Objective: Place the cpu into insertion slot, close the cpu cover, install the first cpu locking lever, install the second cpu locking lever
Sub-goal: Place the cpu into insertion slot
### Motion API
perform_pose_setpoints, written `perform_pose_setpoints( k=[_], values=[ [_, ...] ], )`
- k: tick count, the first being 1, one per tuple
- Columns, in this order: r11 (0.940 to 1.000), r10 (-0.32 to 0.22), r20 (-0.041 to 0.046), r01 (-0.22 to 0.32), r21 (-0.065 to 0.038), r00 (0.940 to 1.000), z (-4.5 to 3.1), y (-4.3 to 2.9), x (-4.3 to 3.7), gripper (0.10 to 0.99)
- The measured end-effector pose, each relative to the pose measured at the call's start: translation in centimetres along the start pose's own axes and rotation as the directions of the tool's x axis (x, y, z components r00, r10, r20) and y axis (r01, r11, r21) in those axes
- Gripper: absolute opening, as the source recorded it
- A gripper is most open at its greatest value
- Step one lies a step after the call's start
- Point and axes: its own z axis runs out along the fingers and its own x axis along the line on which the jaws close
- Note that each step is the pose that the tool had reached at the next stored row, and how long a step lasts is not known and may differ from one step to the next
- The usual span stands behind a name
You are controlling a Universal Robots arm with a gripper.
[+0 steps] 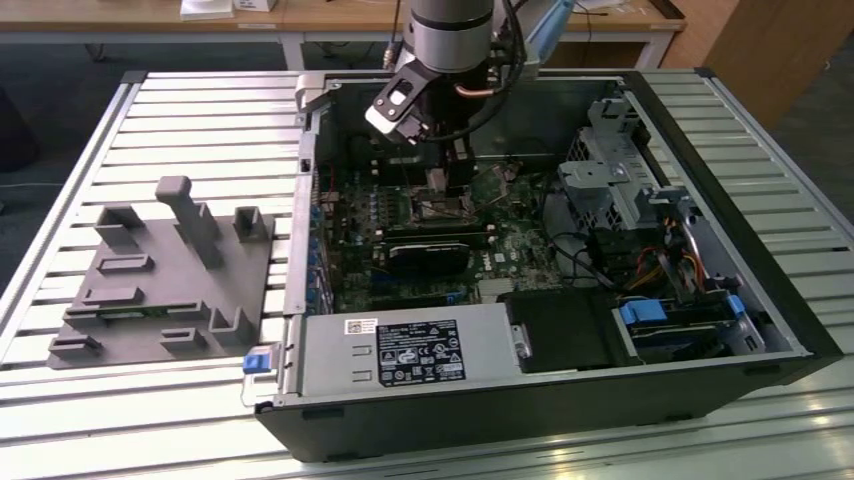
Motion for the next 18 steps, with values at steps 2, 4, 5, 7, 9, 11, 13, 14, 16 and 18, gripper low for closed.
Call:
perform_pose_setpoints(
  k=[2,4,5,7,9,11,13,14,16,18],
  values=[
    [1.0,0.0,0.0003,0.0,0.0,1.0,0.35,-0.03,0.03,0.541],
    [1.0,0.0,0.0001,0.0,0.0,1.0,0.64,-0.05,0.05,0.541],
    [1.0,0.0,0.0002,0.0,0.0,1.0,0.72,-0.06,0.06,0.541],
    [1.0,0.0,0.0001,0.0,0.0,1.0,0.84,-0.07,0.05,0.541],
    [1.0,0.0,0.0003,0.0,0.0,1.0,0.93,-0.08,0.05,0.541],
    [1.0,0.0,0.0004,0.0,0.0,1.0,0.99,-0.09,0.05,0.541],
    [1.0,0.0,0.0004,0.0,0.0,1.0,1.1,-0.1,0.05,0.541],
    [1.0,0.0,0.0003,0.0,0.0,1.0,1.16,-0.11,0.05,0.541],
    [1.0,0.0,0.0003,0.0,0.0,1.0,1.27,-0.13,0.05,0.541],
    [1.0,0.0,0.0003,0.0,0.0,1.0,1.37,-0.14,0.05,0.541]
  ],
)
